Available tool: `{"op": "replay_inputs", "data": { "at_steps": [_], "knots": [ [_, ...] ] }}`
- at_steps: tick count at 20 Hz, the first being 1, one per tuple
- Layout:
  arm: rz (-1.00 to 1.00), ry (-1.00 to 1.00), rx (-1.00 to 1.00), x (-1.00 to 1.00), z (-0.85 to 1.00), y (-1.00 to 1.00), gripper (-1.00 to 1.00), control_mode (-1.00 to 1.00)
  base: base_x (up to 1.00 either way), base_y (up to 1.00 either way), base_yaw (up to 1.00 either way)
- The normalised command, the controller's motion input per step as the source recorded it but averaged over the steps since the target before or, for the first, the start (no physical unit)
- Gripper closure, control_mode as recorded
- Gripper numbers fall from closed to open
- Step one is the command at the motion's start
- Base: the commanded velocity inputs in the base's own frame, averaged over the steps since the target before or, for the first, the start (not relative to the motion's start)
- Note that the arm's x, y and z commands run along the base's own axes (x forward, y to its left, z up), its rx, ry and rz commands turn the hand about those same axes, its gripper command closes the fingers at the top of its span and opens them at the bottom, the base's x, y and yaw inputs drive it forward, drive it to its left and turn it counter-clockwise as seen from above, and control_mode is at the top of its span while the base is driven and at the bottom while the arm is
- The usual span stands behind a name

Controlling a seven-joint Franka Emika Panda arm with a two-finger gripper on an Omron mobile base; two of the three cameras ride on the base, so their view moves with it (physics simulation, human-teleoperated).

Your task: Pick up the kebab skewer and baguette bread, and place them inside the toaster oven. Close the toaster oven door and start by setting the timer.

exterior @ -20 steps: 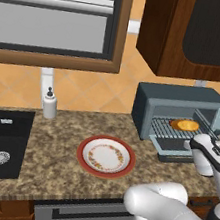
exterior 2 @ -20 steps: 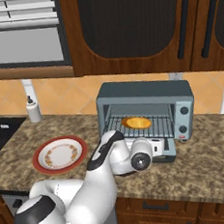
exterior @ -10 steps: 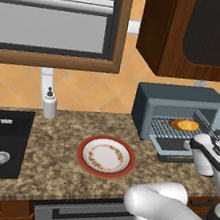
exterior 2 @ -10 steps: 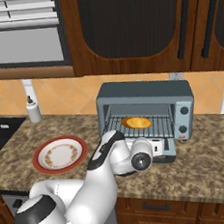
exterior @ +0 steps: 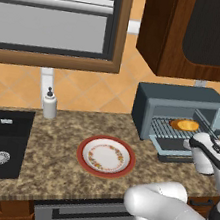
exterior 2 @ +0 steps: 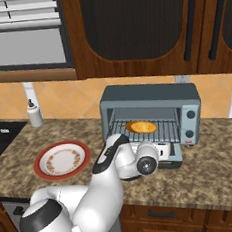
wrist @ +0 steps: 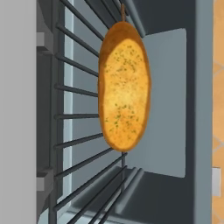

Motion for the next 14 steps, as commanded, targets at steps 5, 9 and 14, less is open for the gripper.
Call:
{"op": "replay_inputs", "data": {
  "at_steps": [5,9,14],
  "knots": [
    [0.00,0.00,0.00,0.05,-0.04,0.00,-1.00,-1.00,0.00,0.00,0.00],
    [0.00,0.00,0.00,0.11,0.00,0.00,-1.00,-1.00,0.00,0.00,0.00],
    [0.00,0.00,0.00,0.08,-0.02,0.00,-1.00,-1.00,0.00,0.00,0.00]
  ]
}}
